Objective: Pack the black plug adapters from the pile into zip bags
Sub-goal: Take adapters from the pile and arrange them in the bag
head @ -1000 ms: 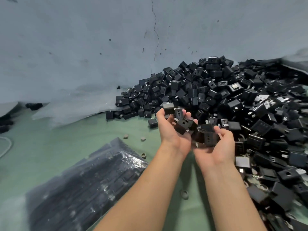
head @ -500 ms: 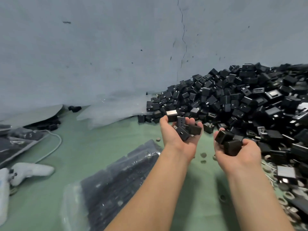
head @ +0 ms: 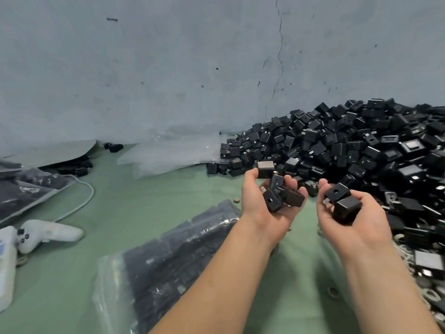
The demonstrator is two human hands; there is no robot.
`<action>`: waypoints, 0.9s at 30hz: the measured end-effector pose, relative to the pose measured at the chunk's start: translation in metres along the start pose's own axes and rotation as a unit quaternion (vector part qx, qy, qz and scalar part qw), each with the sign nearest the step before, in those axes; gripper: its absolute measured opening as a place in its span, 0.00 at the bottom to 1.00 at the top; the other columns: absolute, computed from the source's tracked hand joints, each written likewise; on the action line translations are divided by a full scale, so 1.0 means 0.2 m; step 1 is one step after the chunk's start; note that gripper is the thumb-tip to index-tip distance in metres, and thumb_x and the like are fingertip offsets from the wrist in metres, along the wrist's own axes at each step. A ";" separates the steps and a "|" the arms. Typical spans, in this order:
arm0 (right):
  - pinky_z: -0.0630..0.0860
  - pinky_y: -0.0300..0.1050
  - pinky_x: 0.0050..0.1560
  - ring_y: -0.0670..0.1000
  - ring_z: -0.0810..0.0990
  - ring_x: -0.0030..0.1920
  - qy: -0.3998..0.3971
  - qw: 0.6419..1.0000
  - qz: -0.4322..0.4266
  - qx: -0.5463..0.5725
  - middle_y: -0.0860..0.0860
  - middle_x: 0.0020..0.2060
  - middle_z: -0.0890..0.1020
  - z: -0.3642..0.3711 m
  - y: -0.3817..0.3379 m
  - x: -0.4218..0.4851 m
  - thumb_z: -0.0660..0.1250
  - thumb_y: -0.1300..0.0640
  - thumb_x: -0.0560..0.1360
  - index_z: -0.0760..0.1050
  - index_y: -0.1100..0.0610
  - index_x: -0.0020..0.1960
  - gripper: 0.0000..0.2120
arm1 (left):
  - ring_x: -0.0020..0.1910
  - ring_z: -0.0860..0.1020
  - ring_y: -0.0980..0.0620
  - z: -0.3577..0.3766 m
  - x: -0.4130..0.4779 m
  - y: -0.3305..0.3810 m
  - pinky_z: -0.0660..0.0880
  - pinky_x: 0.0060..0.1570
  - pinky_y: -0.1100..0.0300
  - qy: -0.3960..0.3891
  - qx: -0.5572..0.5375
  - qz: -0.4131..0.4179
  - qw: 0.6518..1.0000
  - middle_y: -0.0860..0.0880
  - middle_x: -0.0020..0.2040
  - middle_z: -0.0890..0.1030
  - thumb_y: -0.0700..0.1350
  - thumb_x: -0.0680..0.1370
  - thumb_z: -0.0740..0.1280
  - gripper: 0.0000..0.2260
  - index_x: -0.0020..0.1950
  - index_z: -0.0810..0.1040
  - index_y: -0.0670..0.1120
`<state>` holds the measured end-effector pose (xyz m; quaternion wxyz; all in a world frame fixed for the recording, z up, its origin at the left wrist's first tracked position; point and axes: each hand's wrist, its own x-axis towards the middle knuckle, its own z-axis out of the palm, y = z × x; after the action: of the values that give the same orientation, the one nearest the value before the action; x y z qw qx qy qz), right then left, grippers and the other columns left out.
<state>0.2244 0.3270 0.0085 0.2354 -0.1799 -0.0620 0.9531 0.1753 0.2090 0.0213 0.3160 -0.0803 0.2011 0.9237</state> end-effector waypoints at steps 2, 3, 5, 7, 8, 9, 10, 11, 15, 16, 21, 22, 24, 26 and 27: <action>0.82 0.49 0.51 0.58 0.80 0.57 0.006 1.000 0.021 0.000 0.59 0.56 0.78 0.00 0.00 -0.01 0.61 0.64 0.79 0.71 0.62 0.53 0.04 | 0.38 0.76 0.46 -0.01 -0.01 0.00 0.78 0.41 0.52 -0.001 -0.001 -0.003 1.000 0.41 0.44 0.76 0.55 0.77 0.65 0.16 0.55 0.69 0.43; 0.82 0.50 0.52 0.59 0.79 0.59 0.008 0.999 0.031 0.003 0.59 0.57 0.77 0.00 0.01 -0.02 0.61 0.64 0.79 0.70 0.61 0.52 0.03 | 0.38 0.76 0.46 -0.01 -0.01 -0.01 0.78 0.41 0.52 0.000 0.000 -0.004 1.000 0.41 0.45 0.76 0.55 0.77 0.65 0.16 0.55 0.69 0.43; 0.81 0.52 0.56 0.62 0.77 0.62 0.013 0.999 0.047 -0.003 0.64 0.63 0.74 -0.03 0.01 -0.02 0.60 0.63 0.79 0.70 0.64 0.60 0.10 | 0.38 0.76 0.46 -0.03 -0.01 -0.01 0.78 0.42 0.52 -0.002 0.005 -0.004 1.000 0.41 0.45 0.76 0.55 0.77 0.65 0.16 0.55 0.69 0.43; 0.80 0.54 0.58 0.64 0.76 0.64 0.017 0.998 0.055 -0.023 0.66 0.64 0.73 -0.04 0.00 -0.03 0.58 0.62 0.80 0.68 0.67 0.62 0.13 | 0.38 0.76 0.46 -0.03 -0.02 -0.02 0.79 0.42 0.52 -0.008 0.007 -0.005 1.000 0.41 0.45 0.76 0.54 0.77 0.65 0.16 0.56 0.69 0.44; 0.80 0.54 0.58 0.66 0.76 0.64 0.016 0.998 0.057 -0.029 0.67 0.64 0.73 -0.04 0.00 -0.03 0.57 0.62 0.80 0.68 0.68 0.63 0.14 | 0.38 0.76 0.46 -0.04 -0.02 -0.03 0.78 0.42 0.52 -0.011 0.006 -0.006 1.000 0.41 0.44 0.76 0.54 0.77 0.65 0.16 0.56 0.69 0.44; 0.81 0.54 0.57 0.67 0.76 0.64 0.017 0.997 0.059 -0.037 0.68 0.64 0.72 -0.05 0.00 -0.03 0.57 0.62 0.81 0.67 0.68 0.64 0.15 | 0.38 0.76 0.46 -0.04 -0.02 -0.03 0.78 0.42 0.53 -0.013 0.005 -0.008 1.000 0.41 0.44 0.77 0.54 0.77 0.65 0.16 0.56 0.69 0.44; 0.81 0.53 0.55 0.67 0.77 0.62 0.018 0.997 0.059 -0.046 0.68 0.64 0.72 -0.05 0.00 -0.03 0.57 0.62 0.81 0.67 0.68 0.64 0.15 | 0.37 0.77 0.45 -0.05 -0.02 -0.03 0.78 0.43 0.52 -0.013 0.003 -0.010 1.000 0.40 0.44 0.77 0.54 0.77 0.65 0.16 0.56 0.69 0.44; 0.82 0.52 0.52 0.66 0.78 0.61 0.020 0.997 0.057 -0.055 0.67 0.64 0.73 -0.04 0.00 -0.02 0.57 0.63 0.81 0.68 0.66 0.63 0.13 | 0.37 0.77 0.45 -0.05 -0.02 -0.04 0.78 0.43 0.52 -0.014 0.003 -0.013 1.000 0.40 0.44 0.77 0.54 0.77 0.66 0.16 0.56 0.70 0.44; 0.84 0.52 0.50 0.62 0.82 0.55 0.032 0.996 0.024 -0.084 0.64 0.66 0.73 -0.03 0.01 -0.01 0.57 0.67 0.79 0.66 0.60 0.57 0.08 | 0.38 0.77 0.45 -0.07 -0.02 -0.05 0.78 0.42 0.52 -0.019 0.006 -0.015 1.000 0.40 0.45 0.78 0.53 0.77 0.66 0.16 0.57 0.70 0.44; 0.83 0.53 0.50 0.62 0.83 0.54 0.035 0.995 0.018 -0.090 0.64 0.65 0.72 -0.03 0.01 -0.01 0.57 0.67 0.79 0.66 0.60 0.56 0.07 | 0.38 0.77 0.45 -0.07 -0.02 -0.05 0.78 0.42 0.52 -0.020 0.006 -0.014 1.000 0.40 0.46 0.77 0.53 0.77 0.66 0.16 0.57 0.70 0.44; 0.82 0.49 0.47 0.59 0.78 0.54 0.024 0.993 0.020 -0.116 0.64 0.63 0.71 0.00 0.06 -0.05 0.55 0.66 0.81 0.68 0.63 0.55 0.05 | 0.37 0.76 0.45 -0.04 -0.05 -0.05 0.77 0.41 0.51 -0.024 0.035 0.031 0.999 0.40 0.45 0.77 0.54 0.77 0.66 0.15 0.55 0.71 0.44; 0.80 0.48 0.44 0.57 0.78 0.51 0.020 0.992 0.026 -0.118 0.63 0.61 0.71 0.00 0.09 -0.05 0.55 0.65 0.81 0.67 0.63 0.59 0.08 | 0.36 0.77 0.46 -0.03 -0.06 -0.06 0.76 0.42 0.51 -0.016 0.073 0.066 0.995 0.41 0.43 0.78 0.55 0.77 0.66 0.15 0.52 0.73 0.44; 0.78 0.48 0.42 0.53 0.75 0.44 0.005 0.992 0.047 -0.119 0.60 0.55 0.70 0.02 0.14 -0.09 0.55 0.63 0.80 0.65 0.60 0.61 0.10 | 0.34 0.78 0.51 -0.02 -0.07 -0.08 0.73 0.44 0.50 0.011 0.205 0.177 0.963 0.47 0.41 0.80 0.58 0.77 0.65 0.15 0.48 0.79 0.47; 0.80 0.47 0.41 0.52 0.75 0.41 -0.022 0.989 0.082 -0.121 0.58 0.49 0.72 0.03 0.19 -0.14 0.57 0.62 0.79 0.67 0.58 0.56 0.07 | 0.37 0.78 0.57 -0.01 -0.11 -0.11 0.76 0.43 0.54 0.015 0.341 0.307 0.889 0.54 0.41 0.79 0.59 0.76 0.63 0.13 0.50 0.77 0.52; 0.81 0.46 0.40 0.52 0.78 0.39 -0.041 0.985 0.102 -0.134 0.57 0.44 0.75 0.03 0.21 -0.16 0.58 0.61 0.78 0.68 0.57 0.52 0.04 | 0.38 0.78 0.59 -0.01 -0.13 -0.12 0.76 0.42 0.61 0.008 0.397 0.360 0.844 0.59 0.40 0.79 0.60 0.76 0.63 0.11 0.52 0.75 0.55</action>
<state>0.2310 0.2738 0.0162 0.1076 -0.1757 -0.1799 0.9619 0.2106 0.2112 0.0188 -0.0354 0.1227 0.5677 0.8133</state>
